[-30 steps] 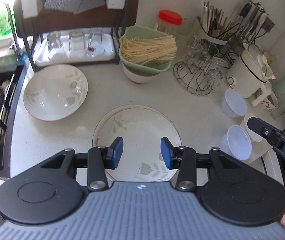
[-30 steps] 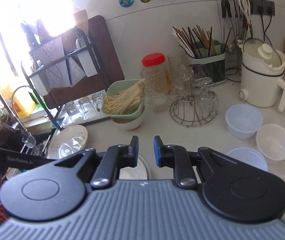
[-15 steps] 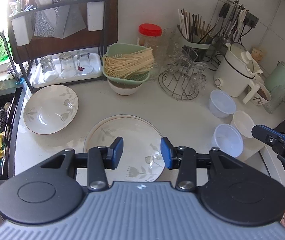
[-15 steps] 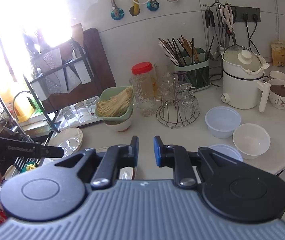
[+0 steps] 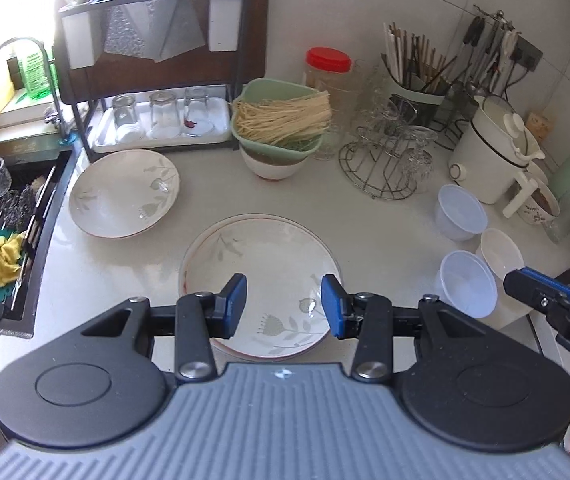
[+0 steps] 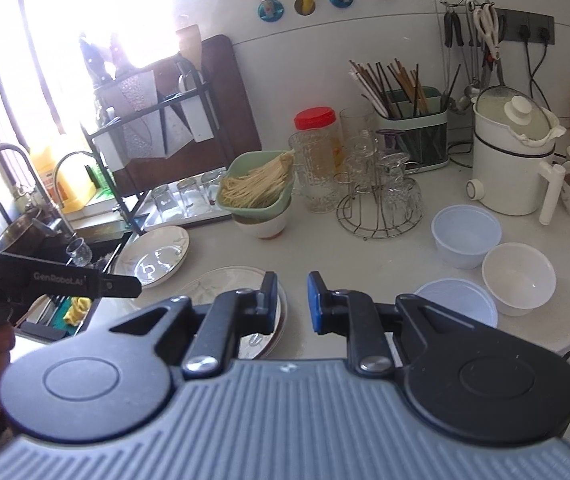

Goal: Organize plates and bowls

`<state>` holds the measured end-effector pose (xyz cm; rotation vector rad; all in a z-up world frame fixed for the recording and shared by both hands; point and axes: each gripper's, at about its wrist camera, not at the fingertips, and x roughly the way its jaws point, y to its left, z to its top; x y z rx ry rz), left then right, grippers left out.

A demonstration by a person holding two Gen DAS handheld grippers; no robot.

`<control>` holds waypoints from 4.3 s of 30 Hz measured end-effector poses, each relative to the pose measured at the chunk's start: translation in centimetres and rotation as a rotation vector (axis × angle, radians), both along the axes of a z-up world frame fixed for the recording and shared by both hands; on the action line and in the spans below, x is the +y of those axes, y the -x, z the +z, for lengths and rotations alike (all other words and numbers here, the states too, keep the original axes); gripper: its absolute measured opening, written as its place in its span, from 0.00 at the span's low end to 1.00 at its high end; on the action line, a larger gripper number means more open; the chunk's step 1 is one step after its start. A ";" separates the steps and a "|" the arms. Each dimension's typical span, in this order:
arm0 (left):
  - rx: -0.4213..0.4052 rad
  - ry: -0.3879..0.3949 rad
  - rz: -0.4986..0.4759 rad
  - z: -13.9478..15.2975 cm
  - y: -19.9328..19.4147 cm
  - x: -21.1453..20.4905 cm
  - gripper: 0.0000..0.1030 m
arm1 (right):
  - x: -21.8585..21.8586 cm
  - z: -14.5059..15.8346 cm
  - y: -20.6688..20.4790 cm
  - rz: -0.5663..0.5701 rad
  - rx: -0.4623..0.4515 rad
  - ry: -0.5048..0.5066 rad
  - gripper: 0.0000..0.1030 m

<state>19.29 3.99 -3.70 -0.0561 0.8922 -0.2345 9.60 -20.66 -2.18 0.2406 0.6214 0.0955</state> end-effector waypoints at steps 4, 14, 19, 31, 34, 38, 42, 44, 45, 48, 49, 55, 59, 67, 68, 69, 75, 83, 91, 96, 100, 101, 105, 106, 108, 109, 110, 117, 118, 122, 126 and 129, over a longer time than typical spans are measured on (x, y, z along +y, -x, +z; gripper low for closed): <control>-0.010 0.004 0.065 0.2 0.2 1.5 0.46 | 0.5 0.0 -0.4 0.042 0.001 -0.003 0.20; -0.010 0.001 0.194 0.2 0.6 4.8 0.46 | 3.4 -0.5 -3.2 0.207 0.019 -0.021 0.20; 0.005 0.013 0.234 -0.4 0.0 6.2 0.46 | 5.2 -0.7 -4.8 0.275 0.030 -0.013 0.20; 0.052 -0.003 0.277 -1.5 -3.9 9.2 0.46 | 8.0 -2.1 -9.8 0.336 0.120 -0.024 0.20; 0.057 -0.001 0.284 -1.3 -4.9 10.0 0.47 | 8.9 -2.2 -11.1 0.340 0.127 -0.027 0.20; 0.050 -0.006 0.288 -1.2 -6.3 11.3 0.51 | 10.1 -2.2 -12.7 0.340 0.119 -0.028 0.20; 0.060 -0.007 0.307 -1.6 -7.9 12.8 0.52 | 11.5 -2.2 -14.3 0.349 0.116 -0.021 0.20; 0.068 0.000 0.315 -1.8 -8.6 13.6 0.52 | 12.1 -2.3 -15.0 0.354 0.121 -0.020 0.20; 0.069 0.002 0.317 -1.9 -9.0 14.0 0.52 | 12.5 -2.3 -15.3 0.357 0.124 -0.018 0.20; 0.080 0.008 0.319 -2.4 -10.2 15.1 0.53 | 13.7 -2.5 -16.3 0.365 0.128 0.006 0.20; 0.084 0.012 0.320 -2.5 -10.7 15.6 0.53 | 14.1 -2.4 -16.5 0.365 0.123 0.022 0.20; 0.104 0.019 0.319 -3.8 -13.4 17.6 0.59 | 16.2 -2.3 -18.5 0.356 0.117 0.061 0.23; 0.133 0.022 0.312 -5.1 -15.2 19.3 0.60 | 17.3 -3.5 -20.6 0.332 0.155 0.061 0.53; 0.164 0.049 0.297 -8.2 -19.0 22.1 0.60 | 19.1 -6.1 -24.8 0.278 0.209 0.052 0.55; 0.158 0.066 0.290 -8.7 -19.4 22.5 0.60 | 19.3 -6.5 -25.4 0.271 0.221 0.039 0.55; 0.160 0.087 0.285 -9.2 -19.8 22.7 0.60 | 19.4 -6.8 -26.0 0.267 0.236 0.011 0.55; 0.219 0.119 0.309 -12.8 -22.3 24.1 0.60 | 21.2 -9.1 -29.3 0.256 0.307 -0.062 0.55; 0.249 0.149 0.320 -15.3 -24.9 25.8 0.52 | 22.1 -12.8 -32.5 0.224 0.415 -0.050 0.54; 0.277 0.196 0.315 -16.7 -26.9 26.5 0.33 | 22.0 -15.0 -34.2 0.197 0.480 -0.072 0.53; 0.292 0.202 0.318 -17.5 -28.2 26.7 0.32 | 22.5 -16.0 -35.1 0.223 0.496 -0.073 0.49; 0.289 0.200 0.311 -18.0 -29.5 26.6 0.32 | 22.8 -16.7 -35.5 0.234 0.519 -0.078 0.33; 0.286 0.195 0.313 -18.2 -29.7 26.6 0.32 | 23.0 -16.9 -35.6 0.248 0.526 -0.073 0.24; 0.300 0.219 0.319 -18.7 -29.9 26.7 0.31 | 23.6 -17.0 -35.4 0.262 0.524 -0.030 0.21; 0.296 0.212 0.317 -18.7 -29.9 26.6 0.31 | 23.6 -17.0 -35.3 0.265 0.523 -0.029 0.21; 0.293 0.207 0.315 -18.7 -29.9 26.5 0.31 | 23.5 -17.0 -35.3 0.270 0.524 -0.034 0.21; 0.293 0.212 0.320 -18.7 -29.9 26.5 0.31 | 23.4 -17.0 -35.4 0.268 0.528 -0.043 0.20; 0.296 0.220 0.331 -18.7 -29.9 26.6 0.30 | 23.3 -17.1 -35.4 0.268 0.533 -0.051 0.20; 0.301 0.263 0.324 -18.2 -29.5 26.6 0.30 | 22.7 -16.5 -35.3 0.252 0.519 -0.053 0.19; 0.305 0.273 0.324 -18.1 -29.4 26.6 0.30 | 22.5 -16.3 -35.2 0.252 0.519 -0.052 0.19; 0.310 0.297 0.320 -17.4 -28.9 26.3 0.30 | 21.7 -15.7 -34.7 0.242 0.528 -0.068 0.18; 0.291 0.303 0.307 -15.9 -28.4 26.0 0.30 | 20.9 -14.6 -33.9 0.224 0.534 -0.101 0.18; 0.270 0.308 0.299 -14.5 -27.9 26.0 0.30 | 20.8 -13.4 -33.3 0.238 0.509 -0.093 0.18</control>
